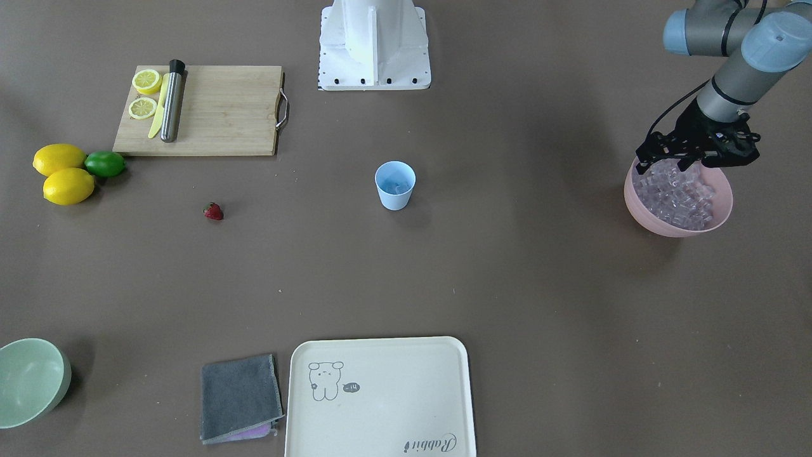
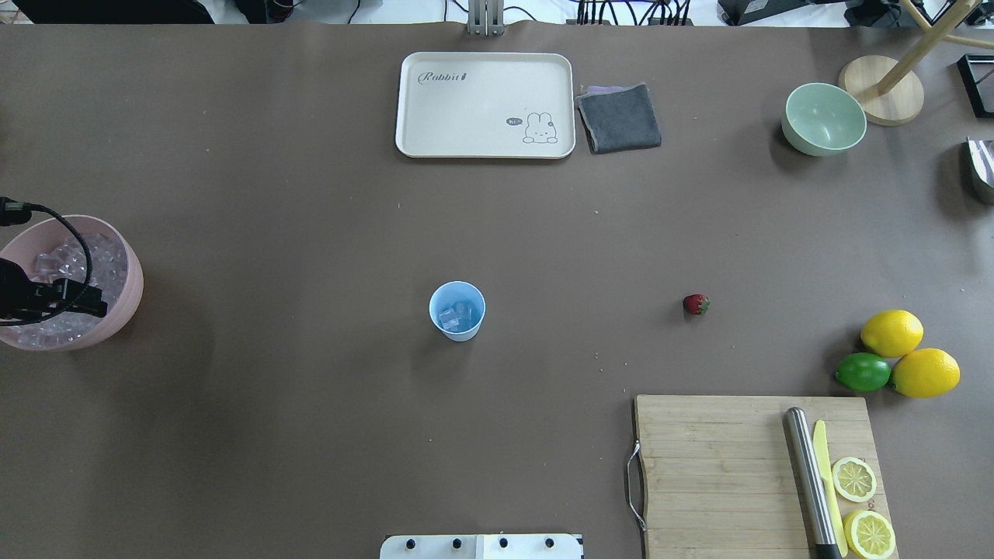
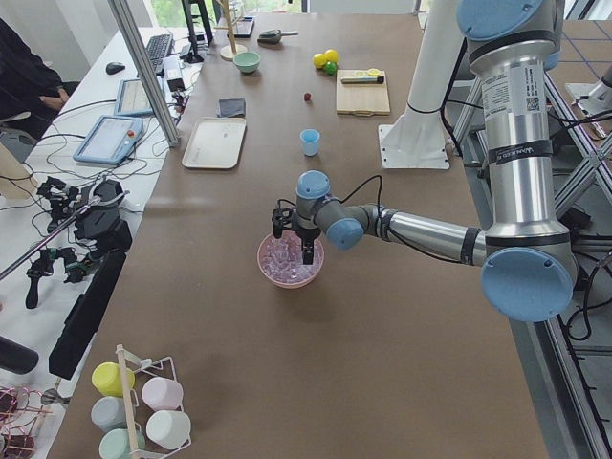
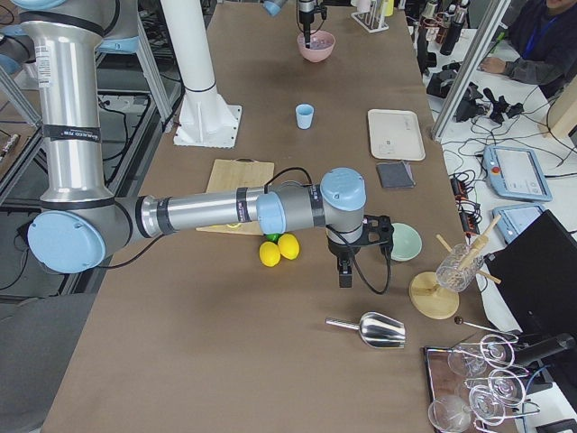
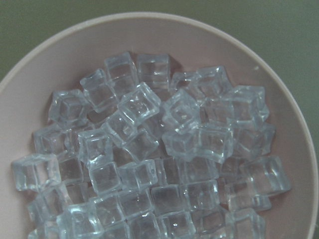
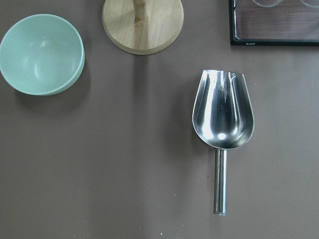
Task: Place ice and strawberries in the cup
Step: 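Lower the left gripper into the ice bowl again, then close the left gripper on another ice cube and lift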
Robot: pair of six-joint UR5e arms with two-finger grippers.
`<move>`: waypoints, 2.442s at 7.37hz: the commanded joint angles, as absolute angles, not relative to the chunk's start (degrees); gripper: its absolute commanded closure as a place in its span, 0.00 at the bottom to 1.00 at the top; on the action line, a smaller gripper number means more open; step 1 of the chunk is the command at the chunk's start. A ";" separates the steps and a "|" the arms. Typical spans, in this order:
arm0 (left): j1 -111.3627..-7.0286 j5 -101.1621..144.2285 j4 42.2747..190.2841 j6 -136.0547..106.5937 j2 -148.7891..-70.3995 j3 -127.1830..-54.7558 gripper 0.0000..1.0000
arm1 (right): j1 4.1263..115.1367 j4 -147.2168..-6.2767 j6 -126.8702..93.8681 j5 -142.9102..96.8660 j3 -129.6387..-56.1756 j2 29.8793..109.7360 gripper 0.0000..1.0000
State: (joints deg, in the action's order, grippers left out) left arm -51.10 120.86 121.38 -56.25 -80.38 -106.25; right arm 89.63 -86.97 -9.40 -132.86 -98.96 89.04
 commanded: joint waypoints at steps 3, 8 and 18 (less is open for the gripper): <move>-50.54 120.85 121.38 -56.25 -80.42 -106.17 0.30 | 89.65 -87.10 -9.40 -132.89 -99.40 89.03 0.00; -50.54 120.76 121.38 -56.16 -80.33 -106.00 0.30 | 89.91 -87.10 -9.40 -132.89 -100.11 89.73 0.00; -50.01 120.85 121.29 -56.16 -80.51 -105.91 1.00 | 89.91 -87.27 -9.49 -132.10 -100.11 89.30 0.00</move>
